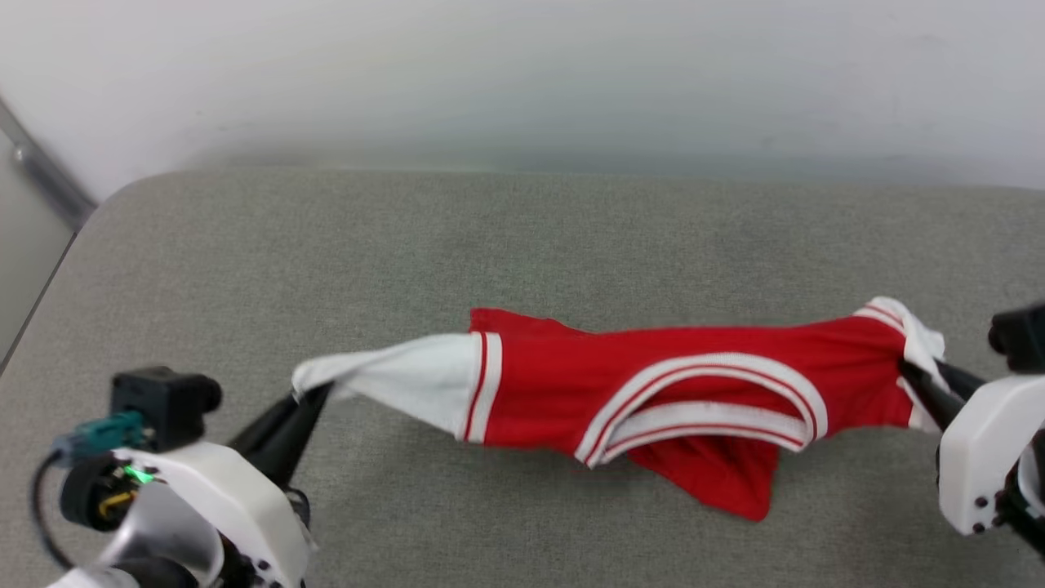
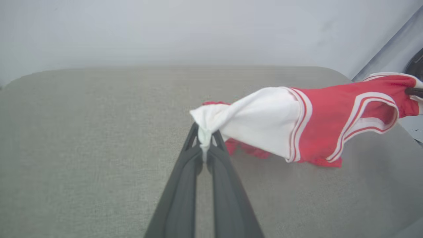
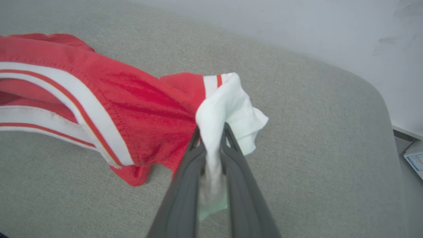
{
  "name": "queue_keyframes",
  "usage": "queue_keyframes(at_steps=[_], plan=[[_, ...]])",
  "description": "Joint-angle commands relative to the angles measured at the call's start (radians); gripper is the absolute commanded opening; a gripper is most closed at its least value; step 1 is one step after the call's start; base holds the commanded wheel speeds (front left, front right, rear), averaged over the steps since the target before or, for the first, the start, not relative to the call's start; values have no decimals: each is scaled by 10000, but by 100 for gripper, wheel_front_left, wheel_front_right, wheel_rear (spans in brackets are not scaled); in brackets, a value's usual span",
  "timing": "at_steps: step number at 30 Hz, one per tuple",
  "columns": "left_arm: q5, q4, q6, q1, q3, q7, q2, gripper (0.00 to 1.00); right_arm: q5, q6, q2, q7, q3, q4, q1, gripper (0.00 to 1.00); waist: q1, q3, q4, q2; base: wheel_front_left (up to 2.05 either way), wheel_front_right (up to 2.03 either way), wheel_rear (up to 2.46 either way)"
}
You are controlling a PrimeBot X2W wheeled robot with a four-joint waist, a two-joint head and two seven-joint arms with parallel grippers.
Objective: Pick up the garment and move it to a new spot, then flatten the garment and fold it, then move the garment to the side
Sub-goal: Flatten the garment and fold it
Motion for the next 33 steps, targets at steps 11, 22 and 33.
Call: queue_keyframes(at_steps=[11,22,33], plan=[[210,-1441,225,-1395,1469,-529,668,0,1118,-10,-2,802,-516,-1174,-2122,0,0,-501,-419,0,0,0,0],[353,-1853,192,-3369,2490,-1152,1139,0,1600,-9,510,1377,-633,-1482,-4419,0,0,-263,-804,0,0,0,0],[224,-574,-280,-6510,2328,-1316,1669,0,585,-10,101,1096,-151,-674,-7480,0,0,1435,-811,0,0,0,0]])
